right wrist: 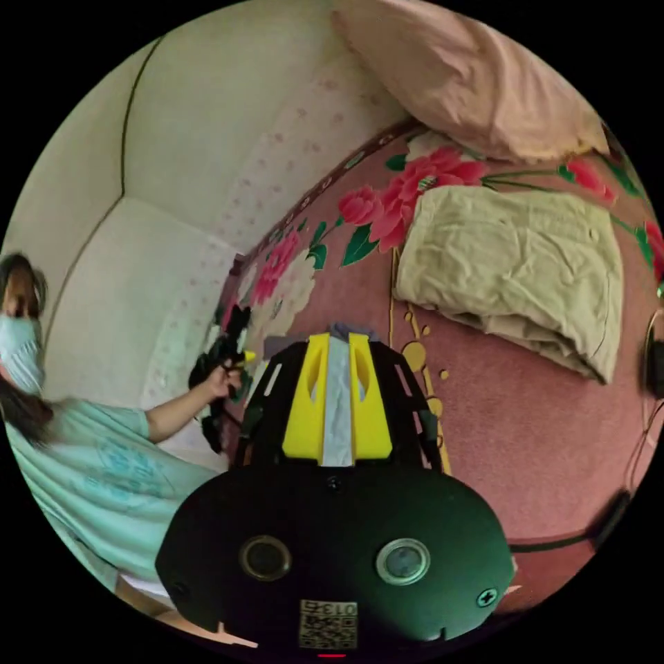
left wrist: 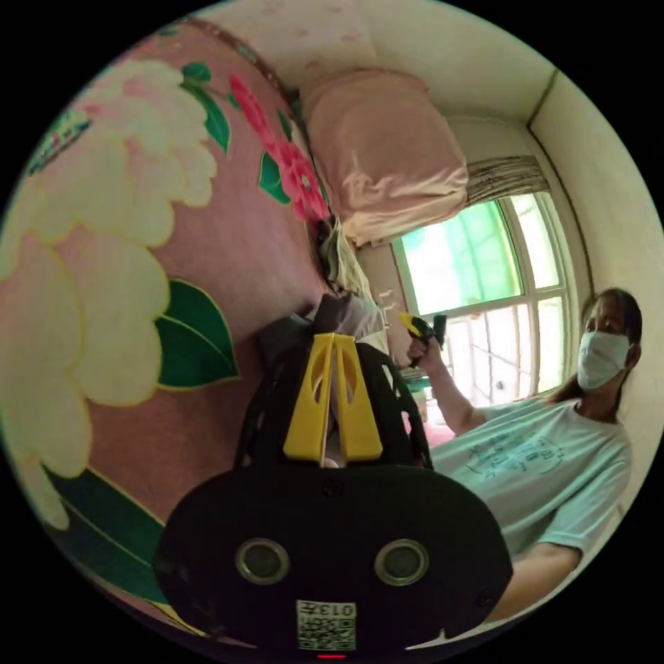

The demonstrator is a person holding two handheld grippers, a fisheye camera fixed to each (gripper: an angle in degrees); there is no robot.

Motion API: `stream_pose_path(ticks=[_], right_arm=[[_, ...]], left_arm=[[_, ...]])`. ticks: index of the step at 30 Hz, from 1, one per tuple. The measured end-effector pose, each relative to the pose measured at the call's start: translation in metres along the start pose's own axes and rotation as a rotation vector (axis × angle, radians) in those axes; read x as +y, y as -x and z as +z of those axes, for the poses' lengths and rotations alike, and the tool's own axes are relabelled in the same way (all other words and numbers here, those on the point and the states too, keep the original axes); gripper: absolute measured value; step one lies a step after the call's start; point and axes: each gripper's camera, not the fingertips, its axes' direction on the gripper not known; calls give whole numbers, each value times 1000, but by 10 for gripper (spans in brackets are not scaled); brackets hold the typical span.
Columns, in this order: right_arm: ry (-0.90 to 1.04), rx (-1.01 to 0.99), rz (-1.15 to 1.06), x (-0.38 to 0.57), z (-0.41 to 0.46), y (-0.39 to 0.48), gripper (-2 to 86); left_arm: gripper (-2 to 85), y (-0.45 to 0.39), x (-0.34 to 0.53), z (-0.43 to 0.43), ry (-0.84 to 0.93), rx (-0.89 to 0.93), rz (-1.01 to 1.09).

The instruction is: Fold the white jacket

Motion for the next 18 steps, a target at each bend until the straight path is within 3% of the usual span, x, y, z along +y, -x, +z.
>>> stream_pose_path(ticks=[6,12,16,18], right_arm=[[199,394,-360,23,100,120,23],[344,628,-539,4,223,161,5],[441,569,-511,-11,252,160,2],[444,500,-426,-25,227,170,0]], left_arm=[[-2,-108,16,101,288,-310,381],[-3,-102,61,159,355,-726,413],[2,-109,69,160,349,-737,416],[14,-118,77,125,253,-603,338]])
